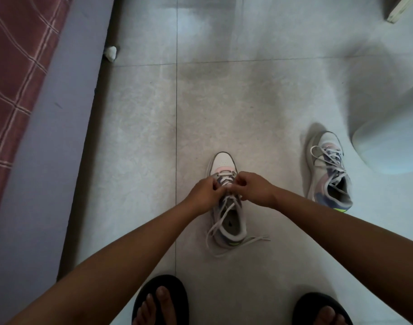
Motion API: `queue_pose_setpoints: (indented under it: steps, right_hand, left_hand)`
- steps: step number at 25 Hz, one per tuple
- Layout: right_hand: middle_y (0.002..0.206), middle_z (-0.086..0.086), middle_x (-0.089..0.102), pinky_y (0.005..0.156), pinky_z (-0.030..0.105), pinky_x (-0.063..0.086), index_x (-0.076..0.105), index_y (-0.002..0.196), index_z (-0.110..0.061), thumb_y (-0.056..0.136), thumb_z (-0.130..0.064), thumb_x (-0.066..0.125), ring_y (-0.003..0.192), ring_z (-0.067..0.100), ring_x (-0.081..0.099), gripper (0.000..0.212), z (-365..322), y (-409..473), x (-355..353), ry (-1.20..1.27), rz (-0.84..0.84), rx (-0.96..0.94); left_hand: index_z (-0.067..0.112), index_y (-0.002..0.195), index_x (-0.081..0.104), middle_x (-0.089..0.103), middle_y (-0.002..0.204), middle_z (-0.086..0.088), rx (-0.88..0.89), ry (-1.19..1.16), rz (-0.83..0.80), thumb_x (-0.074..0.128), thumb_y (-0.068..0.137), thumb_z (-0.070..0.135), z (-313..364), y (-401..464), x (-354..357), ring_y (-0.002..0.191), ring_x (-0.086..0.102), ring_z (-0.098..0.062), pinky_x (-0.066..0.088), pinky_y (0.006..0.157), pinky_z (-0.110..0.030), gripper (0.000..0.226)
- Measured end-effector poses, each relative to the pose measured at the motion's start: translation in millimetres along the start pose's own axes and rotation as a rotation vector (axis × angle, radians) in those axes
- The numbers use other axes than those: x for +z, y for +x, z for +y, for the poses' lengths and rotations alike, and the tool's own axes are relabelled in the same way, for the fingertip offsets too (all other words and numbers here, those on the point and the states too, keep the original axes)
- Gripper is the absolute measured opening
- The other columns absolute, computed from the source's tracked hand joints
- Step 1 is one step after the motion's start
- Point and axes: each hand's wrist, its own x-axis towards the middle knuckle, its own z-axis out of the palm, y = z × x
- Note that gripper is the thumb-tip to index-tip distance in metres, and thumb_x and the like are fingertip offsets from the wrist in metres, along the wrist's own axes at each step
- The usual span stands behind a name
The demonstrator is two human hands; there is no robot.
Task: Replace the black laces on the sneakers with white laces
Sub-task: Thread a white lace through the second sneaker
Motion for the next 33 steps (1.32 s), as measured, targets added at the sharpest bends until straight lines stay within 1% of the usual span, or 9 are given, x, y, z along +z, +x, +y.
queue_pose_setpoints:
  steps: [3,6,8,15,20,22,26,30,33]
  right_hand:
    - [0.076,0.008,0.057,0.075,0.036,0.051,0.051,0.064,-0.016,0.09,-0.027,0.062,0.073,0.018,0.055,0.03,-1.2,5.1,-0.3,-0.058,-0.049,0.021]
    - [0.08,0.009,0.053,0.07,0.024,0.054,0.053,0.077,-0.009,0.096,-0.011,0.051,0.073,0.015,0.055,0.019,13.0,0.2,-0.3,0.563,-0.102,0.11]
    - [0.078,0.008,0.052,0.067,0.02,0.053,0.052,0.08,-0.008,0.097,-0.007,0.047,0.072,0.014,0.053,0.018,21.8,-3.6,3.7,0.741,-0.089,0.118]
    - [0.074,0.006,0.056,0.058,0.019,0.052,0.053,0.071,-0.009,0.091,-0.018,0.061,0.068,0.014,0.057,0.023,3.4,7.1,0.3,0.176,-0.002,0.056]
    - [0.077,0.01,0.052,0.074,0.028,0.052,0.052,0.078,-0.006,0.094,-0.007,0.053,0.07,0.015,0.053,0.016,14.3,-2.4,6.9,0.6,0.01,0.086]
    - [0.078,0.007,0.057,0.073,0.03,0.051,0.052,0.087,-0.008,0.093,-0.016,0.057,0.069,0.014,0.055,0.011,13.6,-4.3,7.5,0.402,0.061,0.046]
    - [0.084,-0.004,0.06,0.062,0.02,0.041,0.043,0.114,-0.023,0.081,-0.037,0.071,0.074,0.009,0.056,0.046,13.4,-17.9,7.6,0.115,0.009,-0.027]
    - [0.102,-0.007,0.046,0.07,0.017,0.035,0.038,0.129,-0.017,0.085,-0.026,0.066,0.086,0.009,0.048,0.053,14.1,-26.7,21.3,-0.099,0.11,-0.213]
    - [0.094,-0.004,0.049,0.057,0.014,0.032,0.038,0.123,-0.014,0.091,-0.022,0.057,0.069,0.007,0.046,0.038,14.0,-28.6,19.5,-0.148,0.156,-0.296]
  left_hand:
    - [0.016,0.076,0.051,0.055,0.078,-0.005,0.009,0.013,-0.077,0.052,0.094,0.023,2.9,4.7,-4.5,0.069,0.05,-0.015,0.042,0.062,-0.028,0.019]
    - [0.014,0.086,0.053,0.061,0.091,-0.009,-0.068,-0.378,-0.064,0.047,0.097,0.021,-9.4,-2.3,-8.6,0.08,0.057,-0.018,0.051,0.073,-0.031,0.014]
    - [0.013,0.088,0.054,0.061,0.091,-0.008,-0.086,-0.485,0.001,0.048,0.097,0.022,-17.0,-10.2,-3.9,0.084,0.059,-0.02,0.052,0.077,-0.032,0.015]
    - [0.013,0.081,0.055,0.058,0.081,-0.007,-0.035,0.011,-0.037,0.05,0.095,0.028,4.2,10.4,-5.9,0.072,0.052,-0.019,0.043,0.067,-0.032,0.022]
    - [0.006,0.09,0.057,0.063,0.093,-0.019,-0.174,-0.402,0.044,0.05,0.096,0.021,-7.6,-1.1,-1.8,0.085,0.059,-0.028,0.052,0.083,-0.047,0.018]
    - [0.011,0.091,0.057,0.063,0.09,-0.012,-0.167,-0.394,0.082,0.051,0.095,0.026,-11.7,-7.4,0.1,0.082,0.059,-0.024,0.053,0.08,-0.043,0.017]
    - [0.025,0.098,0.046,0.052,0.091,0.004,-0.032,-0.145,0.057,0.061,0.086,0.04,-16.5,-26.0,2.0,0.073,0.051,-0.004,0.04,0.055,-0.015,0.024]
    - [0.021,0.099,0.045,0.049,0.1,0.001,0.086,0.01,0.145,0.065,0.085,0.031,-10.3,-36.9,13.8,0.083,0.051,-0.011,0.042,0.069,-0.022,0.025]
    - [0.021,0.092,0.041,0.05,0.088,0.003,0.156,0.015,0.182,0.062,0.086,0.026,-4.4,-37.7,10.1,0.077,0.05,-0.013,0.038,0.064,-0.025,0.023]
